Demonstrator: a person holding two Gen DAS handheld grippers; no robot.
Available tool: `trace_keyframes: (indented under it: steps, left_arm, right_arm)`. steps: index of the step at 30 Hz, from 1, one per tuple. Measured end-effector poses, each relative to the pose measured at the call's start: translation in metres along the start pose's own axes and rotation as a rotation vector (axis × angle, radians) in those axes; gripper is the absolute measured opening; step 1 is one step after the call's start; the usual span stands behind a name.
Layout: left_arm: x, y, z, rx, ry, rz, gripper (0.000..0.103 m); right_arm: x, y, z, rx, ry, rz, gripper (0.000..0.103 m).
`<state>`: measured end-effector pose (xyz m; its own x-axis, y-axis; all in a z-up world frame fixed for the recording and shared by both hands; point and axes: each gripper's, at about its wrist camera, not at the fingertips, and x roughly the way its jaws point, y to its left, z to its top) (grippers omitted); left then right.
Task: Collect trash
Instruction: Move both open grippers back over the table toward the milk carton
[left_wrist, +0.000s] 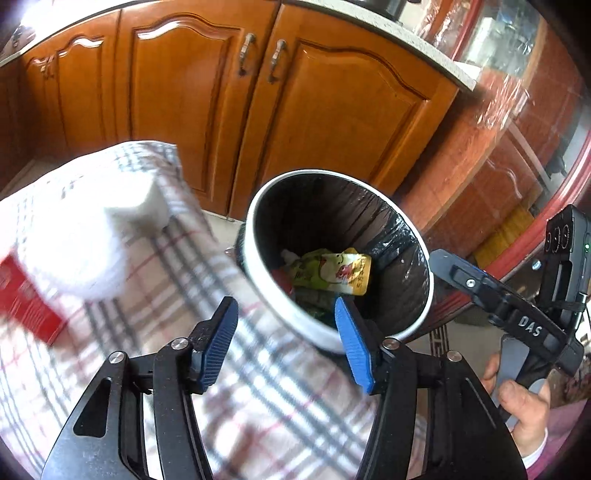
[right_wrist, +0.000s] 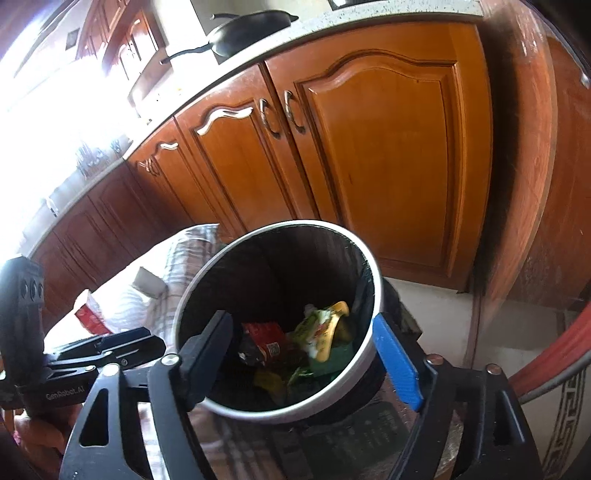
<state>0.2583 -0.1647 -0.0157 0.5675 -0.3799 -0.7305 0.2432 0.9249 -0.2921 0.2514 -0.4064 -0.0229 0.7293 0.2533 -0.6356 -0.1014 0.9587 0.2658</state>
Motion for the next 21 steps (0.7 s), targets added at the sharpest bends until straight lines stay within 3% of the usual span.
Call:
trace_keyframes:
  steps: [8, 21]
  left_arm:
    - [-0.036, 0.030, -0.033, -0.071, -0.030, 0.022, 0.058]
    - [-0.073, 0.095, -0.074, -0.178, -0.052, 0.103, 0.058]
  right_arm:
    - [-0.017, 0.028, -0.019, 0.013, -0.022, 0.076, 0.090]
    - [-0.008, 0.085, -0.053, -0.030, 0.038, 0.171, 0.090]
